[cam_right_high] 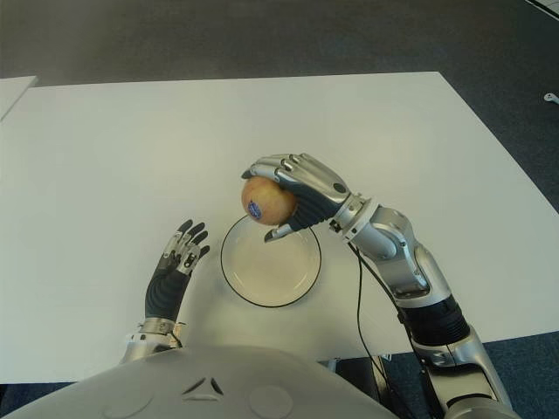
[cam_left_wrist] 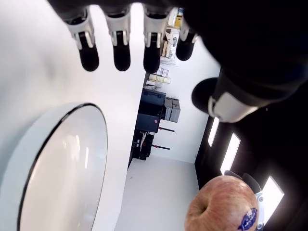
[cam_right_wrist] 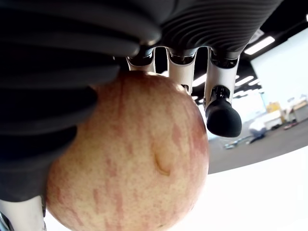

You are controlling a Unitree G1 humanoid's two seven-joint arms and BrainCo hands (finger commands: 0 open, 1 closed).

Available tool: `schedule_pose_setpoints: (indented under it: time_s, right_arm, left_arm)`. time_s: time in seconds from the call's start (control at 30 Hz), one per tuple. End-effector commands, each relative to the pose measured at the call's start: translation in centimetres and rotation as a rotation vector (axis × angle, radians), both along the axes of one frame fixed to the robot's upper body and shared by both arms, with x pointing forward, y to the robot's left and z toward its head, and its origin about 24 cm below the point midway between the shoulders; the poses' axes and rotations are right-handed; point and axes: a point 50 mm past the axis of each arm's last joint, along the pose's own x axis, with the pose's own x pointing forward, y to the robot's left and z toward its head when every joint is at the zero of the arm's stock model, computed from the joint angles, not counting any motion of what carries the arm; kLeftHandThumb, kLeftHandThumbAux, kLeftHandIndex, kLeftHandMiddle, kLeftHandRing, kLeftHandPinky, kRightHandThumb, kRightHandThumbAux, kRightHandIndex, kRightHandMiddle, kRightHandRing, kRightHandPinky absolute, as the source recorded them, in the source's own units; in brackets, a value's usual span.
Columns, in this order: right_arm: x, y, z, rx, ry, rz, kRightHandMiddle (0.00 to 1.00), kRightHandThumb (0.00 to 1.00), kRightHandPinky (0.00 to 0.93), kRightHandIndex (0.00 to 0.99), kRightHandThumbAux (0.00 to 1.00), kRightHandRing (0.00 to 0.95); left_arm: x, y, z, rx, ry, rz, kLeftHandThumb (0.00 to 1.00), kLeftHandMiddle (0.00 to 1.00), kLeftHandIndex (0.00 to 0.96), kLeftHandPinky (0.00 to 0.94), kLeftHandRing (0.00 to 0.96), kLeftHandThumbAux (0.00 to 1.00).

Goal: Put the apples into the plate.

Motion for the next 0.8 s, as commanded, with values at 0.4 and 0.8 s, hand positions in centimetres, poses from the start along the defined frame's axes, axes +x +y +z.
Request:
schedule_pose_setpoints:
  time_s: [0.4, 0.8]
  right_arm:
    - [-0.9, 0.9, -1.3, -0.004, 0.072, 0.055, 0.836, 0.722, 0.81, 0.441, 0.714, 0.82]
    - [-1.0, 1.0, -2.0, -0.065, 0.089, 0.075, 0.849, 0.725, 0.83, 0.44, 0.713, 0.831]
  left_arm:
    - [0.6, -1.5, 0.3, -0.062, -0.015, 0.021, 0.258, 0.122, 0.082, 0.154, 0.114, 0.554]
    - [0.7, -1.4, 0.4, -0.061, -0.021, 0.023, 0.258, 0.114, 0.072, 0.137, 0.104, 0.555]
